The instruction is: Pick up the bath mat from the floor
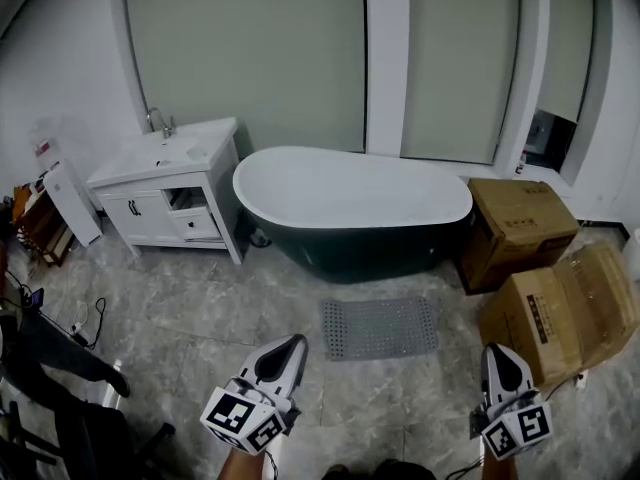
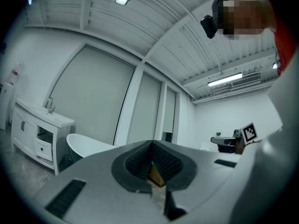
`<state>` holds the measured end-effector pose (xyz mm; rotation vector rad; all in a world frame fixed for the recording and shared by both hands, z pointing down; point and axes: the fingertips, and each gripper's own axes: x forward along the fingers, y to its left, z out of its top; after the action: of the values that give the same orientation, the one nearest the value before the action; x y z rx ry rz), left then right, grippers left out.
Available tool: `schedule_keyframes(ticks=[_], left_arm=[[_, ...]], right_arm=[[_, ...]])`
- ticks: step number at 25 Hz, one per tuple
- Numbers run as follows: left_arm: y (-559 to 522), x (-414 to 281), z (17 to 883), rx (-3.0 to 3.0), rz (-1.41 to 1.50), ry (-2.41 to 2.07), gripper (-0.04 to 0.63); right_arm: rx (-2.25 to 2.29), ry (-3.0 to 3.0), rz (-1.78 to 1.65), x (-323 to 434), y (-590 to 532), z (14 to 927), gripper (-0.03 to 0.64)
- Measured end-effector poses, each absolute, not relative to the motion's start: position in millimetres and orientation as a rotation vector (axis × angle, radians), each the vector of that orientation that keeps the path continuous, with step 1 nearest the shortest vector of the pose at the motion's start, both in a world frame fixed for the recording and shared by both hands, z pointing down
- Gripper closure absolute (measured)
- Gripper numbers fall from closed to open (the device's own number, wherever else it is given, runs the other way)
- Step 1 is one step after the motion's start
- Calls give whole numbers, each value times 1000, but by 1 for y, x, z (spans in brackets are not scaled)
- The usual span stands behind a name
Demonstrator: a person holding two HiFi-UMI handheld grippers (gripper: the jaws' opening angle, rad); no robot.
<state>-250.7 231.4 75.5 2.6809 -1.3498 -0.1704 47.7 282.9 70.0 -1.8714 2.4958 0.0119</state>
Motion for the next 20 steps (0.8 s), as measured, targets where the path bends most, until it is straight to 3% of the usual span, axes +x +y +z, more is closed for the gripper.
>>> schedule_keyframes(ticks=[10,20], left_arm=[[167,-238,101,2653,-108,-1391,585],[42,-163,143,2559,37,-1552,585]], right_arm=[[-1906,2512,33,80,216,89,612],[-1820,2634,2,161,72,138,612]])
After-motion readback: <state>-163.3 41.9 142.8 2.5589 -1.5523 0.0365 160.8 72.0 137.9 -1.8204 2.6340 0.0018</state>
